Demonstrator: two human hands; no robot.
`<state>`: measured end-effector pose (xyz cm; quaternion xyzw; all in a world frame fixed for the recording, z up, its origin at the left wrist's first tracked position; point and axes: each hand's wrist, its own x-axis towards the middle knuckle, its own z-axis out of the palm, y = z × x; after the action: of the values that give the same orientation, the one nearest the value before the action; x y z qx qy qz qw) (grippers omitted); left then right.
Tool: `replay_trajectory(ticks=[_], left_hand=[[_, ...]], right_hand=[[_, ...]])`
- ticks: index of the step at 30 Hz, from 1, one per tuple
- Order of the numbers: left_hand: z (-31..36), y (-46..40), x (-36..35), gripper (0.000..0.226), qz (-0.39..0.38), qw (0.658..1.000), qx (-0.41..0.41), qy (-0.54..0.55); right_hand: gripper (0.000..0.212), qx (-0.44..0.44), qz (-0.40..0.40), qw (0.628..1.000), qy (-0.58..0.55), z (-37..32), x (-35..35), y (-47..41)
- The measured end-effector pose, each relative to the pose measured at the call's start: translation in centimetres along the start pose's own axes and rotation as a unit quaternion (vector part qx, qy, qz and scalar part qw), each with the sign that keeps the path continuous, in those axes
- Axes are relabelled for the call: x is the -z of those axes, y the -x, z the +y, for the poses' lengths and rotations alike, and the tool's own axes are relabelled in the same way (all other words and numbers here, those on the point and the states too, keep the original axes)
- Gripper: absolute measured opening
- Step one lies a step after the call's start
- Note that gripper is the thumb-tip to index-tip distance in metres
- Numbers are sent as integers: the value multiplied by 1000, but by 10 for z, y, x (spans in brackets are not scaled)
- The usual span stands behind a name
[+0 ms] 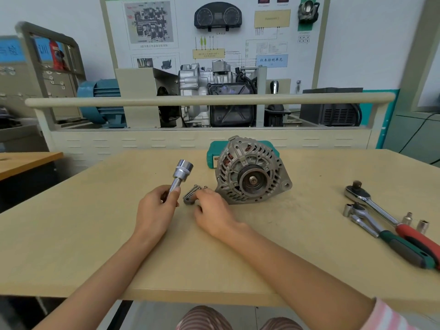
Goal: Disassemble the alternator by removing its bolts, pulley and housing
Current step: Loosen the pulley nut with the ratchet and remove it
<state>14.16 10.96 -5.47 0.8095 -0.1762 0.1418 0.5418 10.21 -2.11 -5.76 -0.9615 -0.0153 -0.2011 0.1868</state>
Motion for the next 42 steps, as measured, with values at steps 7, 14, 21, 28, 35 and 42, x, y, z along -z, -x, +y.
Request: replay_trajectory(ticks=[7,14,21,28,35,42], left_hand=[[8,6,-1,22,-18,999,-22,31],[14,19,-2,21,-136,964,-164,-161],[39,34,-33,11,-253,882,-308,-252],[59,35,-56,15,-354,826,-320,-301],[67,35,-62,25,-317,773,-396,-381],[72,39,-71,19,-312,777,-387,-386]], right_hand=[[34,-3,-9,1000,-9,0,-1,3],[55,-217,70,843,-487,11,41,38],[27,-229,55,912,-335,39,54,56],[30,-212,130,919,-307,56,62,62],[25,-214,163,904,-332,66,65,66],[39,-231,187,898,-323,75,67,67]])
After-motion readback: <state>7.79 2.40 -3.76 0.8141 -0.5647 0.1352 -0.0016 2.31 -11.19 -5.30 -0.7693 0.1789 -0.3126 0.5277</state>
